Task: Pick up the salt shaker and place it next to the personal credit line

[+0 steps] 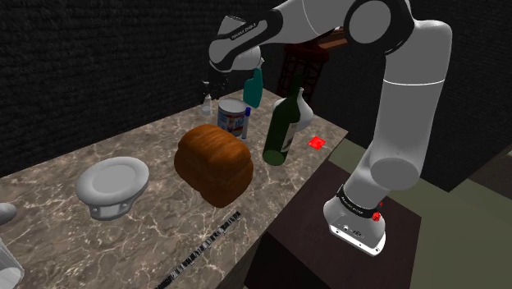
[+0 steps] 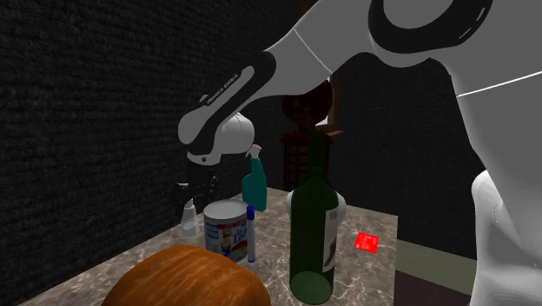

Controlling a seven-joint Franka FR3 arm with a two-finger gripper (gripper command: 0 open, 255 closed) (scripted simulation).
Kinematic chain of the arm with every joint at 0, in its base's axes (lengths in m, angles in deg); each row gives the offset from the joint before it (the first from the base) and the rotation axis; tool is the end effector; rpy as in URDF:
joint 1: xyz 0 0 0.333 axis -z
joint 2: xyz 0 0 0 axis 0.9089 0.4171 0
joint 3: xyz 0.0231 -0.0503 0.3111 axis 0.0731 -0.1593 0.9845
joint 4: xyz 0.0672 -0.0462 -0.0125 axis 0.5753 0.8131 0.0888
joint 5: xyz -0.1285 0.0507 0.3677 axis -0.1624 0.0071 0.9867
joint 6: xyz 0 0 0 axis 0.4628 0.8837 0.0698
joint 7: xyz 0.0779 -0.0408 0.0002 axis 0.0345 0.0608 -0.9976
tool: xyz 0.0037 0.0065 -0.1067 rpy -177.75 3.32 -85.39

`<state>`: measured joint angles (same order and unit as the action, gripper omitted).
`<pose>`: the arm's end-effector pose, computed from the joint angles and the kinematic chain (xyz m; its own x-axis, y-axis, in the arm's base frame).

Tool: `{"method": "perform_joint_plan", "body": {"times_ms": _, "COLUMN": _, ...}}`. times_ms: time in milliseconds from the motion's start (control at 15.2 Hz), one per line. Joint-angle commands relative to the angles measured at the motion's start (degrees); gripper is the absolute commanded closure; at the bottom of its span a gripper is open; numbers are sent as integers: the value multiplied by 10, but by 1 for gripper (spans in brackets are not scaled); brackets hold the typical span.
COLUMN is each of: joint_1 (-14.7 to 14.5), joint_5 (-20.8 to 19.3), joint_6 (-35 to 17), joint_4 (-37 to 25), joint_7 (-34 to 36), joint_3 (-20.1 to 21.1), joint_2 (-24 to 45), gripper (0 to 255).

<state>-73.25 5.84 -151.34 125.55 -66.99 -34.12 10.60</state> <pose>0.6454 0.0491 0.3343 0.9691 0.0518 0.2410 0.0830 -0.9891 -0.1213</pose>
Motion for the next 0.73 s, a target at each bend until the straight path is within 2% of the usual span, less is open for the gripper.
{"method": "perform_joint_plan", "body": {"times_ms": 0, "joint_1": 0, "joint_5": 0, "joint_6": -1, "joint_4": 0, "joint_7": 0, "joint_3": 0, "joint_2": 1, "gripper": 0}}
{"method": "perform_joint_plan", "body": {"times_ms": 198, "joint_1": 0, "joint_5": 0, "joint_6": 0, "joint_4": 0, "joint_7": 0, "joint_3": 0, "joint_2": 1, "gripper": 0}}
{"method": "perform_joint_plan", "body": {"times_ms": 264, "joint_1": 0, "joint_5": 0, "joint_6": 0, "joint_4": 0, "joint_7": 0, "joint_3": 0, "joint_2": 1, "gripper": 255}}
{"method": "perform_joint_plan", "body": {"times_ms": 660, "joint_1": 0, "joint_5": 0, "joint_6": -1, "joint_4": 0, "joint_7": 0, "joint_3": 0, "joint_2": 1, "gripper": 255}}
